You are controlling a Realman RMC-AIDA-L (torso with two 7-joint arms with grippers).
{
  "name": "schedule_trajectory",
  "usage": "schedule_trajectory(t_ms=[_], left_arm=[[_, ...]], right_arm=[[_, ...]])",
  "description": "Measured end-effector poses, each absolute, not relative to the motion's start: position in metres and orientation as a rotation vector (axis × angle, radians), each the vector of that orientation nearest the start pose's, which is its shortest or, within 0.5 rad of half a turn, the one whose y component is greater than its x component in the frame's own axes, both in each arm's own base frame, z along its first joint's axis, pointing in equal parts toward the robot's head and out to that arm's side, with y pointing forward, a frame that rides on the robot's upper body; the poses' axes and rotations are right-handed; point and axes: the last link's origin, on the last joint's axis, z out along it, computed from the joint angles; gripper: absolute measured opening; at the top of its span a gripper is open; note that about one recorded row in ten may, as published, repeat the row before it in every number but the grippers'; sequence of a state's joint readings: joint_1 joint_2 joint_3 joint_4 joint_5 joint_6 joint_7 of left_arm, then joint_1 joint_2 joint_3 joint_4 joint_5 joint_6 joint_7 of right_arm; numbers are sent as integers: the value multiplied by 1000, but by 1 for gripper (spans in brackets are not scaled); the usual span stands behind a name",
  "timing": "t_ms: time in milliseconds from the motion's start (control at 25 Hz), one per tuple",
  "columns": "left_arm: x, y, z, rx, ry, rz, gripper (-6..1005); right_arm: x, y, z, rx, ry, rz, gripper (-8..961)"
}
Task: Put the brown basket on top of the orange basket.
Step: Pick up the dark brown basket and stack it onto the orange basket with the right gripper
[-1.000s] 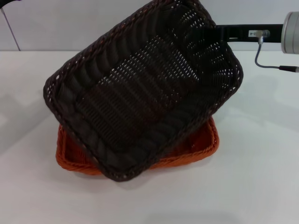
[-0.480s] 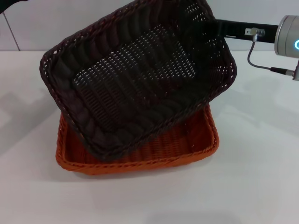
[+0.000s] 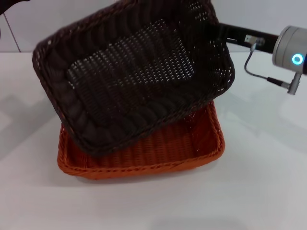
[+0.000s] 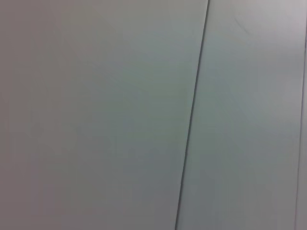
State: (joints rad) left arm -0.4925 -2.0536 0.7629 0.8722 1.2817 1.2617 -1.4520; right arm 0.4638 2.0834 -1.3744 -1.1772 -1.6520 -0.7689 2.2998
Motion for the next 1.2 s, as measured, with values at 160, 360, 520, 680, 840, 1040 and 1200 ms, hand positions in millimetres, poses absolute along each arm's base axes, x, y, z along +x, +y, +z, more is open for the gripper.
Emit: schedule_trajectory(t_ms=[160, 360, 520, 680, 840, 1040, 1200], left_arm=[[-218, 398, 120, -1993, -489, -1180, 783], [-219, 401, 118, -1987, -505, -1174, 783], [-219, 403, 115, -1988, -520, -1167, 783], [-219, 405, 114, -1988, -528, -1162, 782], [-222, 406, 116, -1970, -533, -1148, 782], [-226, 408, 121, -1948, -525, -1128, 782], [-228, 410, 122, -1936, -535, -1116, 782]], right_arm=[[142, 397, 9, -2202, 1006, 876, 177], [137, 387, 8, -2206, 957, 894, 177], [134, 382, 11, -2192, 951, 985, 177], [135, 379, 11, -2189, 951, 997, 178], [139, 374, 8, -2182, 972, 1005, 178], [138, 370, 4, -2191, 976, 1003, 178], [134, 366, -1, -2200, 984, 1018, 179]])
